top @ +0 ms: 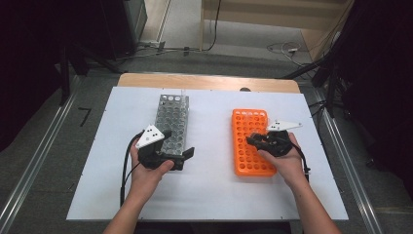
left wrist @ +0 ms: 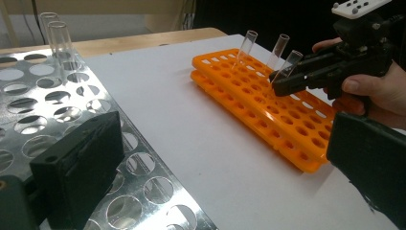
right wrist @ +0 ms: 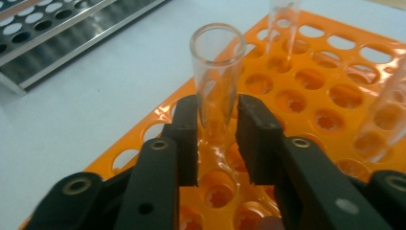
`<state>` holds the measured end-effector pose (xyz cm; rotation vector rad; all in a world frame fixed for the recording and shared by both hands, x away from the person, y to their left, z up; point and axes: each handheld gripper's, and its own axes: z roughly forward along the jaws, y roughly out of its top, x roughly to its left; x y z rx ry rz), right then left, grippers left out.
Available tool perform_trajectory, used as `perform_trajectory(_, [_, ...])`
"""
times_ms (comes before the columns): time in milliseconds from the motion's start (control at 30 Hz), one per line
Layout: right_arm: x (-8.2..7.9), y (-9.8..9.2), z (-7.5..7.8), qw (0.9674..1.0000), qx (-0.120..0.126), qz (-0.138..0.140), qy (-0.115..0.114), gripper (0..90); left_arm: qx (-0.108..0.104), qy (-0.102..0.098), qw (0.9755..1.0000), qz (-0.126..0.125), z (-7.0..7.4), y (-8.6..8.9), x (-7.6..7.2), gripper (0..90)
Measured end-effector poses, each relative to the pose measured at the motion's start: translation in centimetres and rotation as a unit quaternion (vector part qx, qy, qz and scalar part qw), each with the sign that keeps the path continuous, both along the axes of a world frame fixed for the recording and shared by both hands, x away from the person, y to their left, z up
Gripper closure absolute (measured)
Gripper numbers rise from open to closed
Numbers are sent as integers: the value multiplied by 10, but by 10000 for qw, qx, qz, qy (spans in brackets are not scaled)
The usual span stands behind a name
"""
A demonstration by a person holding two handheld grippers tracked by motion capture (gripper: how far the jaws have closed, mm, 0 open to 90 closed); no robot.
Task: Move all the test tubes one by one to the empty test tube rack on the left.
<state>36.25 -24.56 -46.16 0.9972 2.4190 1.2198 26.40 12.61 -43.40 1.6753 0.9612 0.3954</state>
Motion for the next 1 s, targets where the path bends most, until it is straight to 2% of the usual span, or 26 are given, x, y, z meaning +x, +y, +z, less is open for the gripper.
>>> perform_trajectory(267, [1,4,-1,10000,-80,-38,-38,731,35,24,10000,-35,-2,-4,0,0])
perform_trajectory(467, [0,13,-1,9994,-326,-64,-137,734,61,5,10000,-76,-2,-8,0,0])
perform_trajectory(700, [0,9,0,9998,-136,-107,-105,740,91,-4,9999,-86,-3,-10,-1,0])
perform_trajectory(1000, [-5,2,10,9993,150,-161,-300,740,106,-44,9999,-102,-1,-10,-3,0])
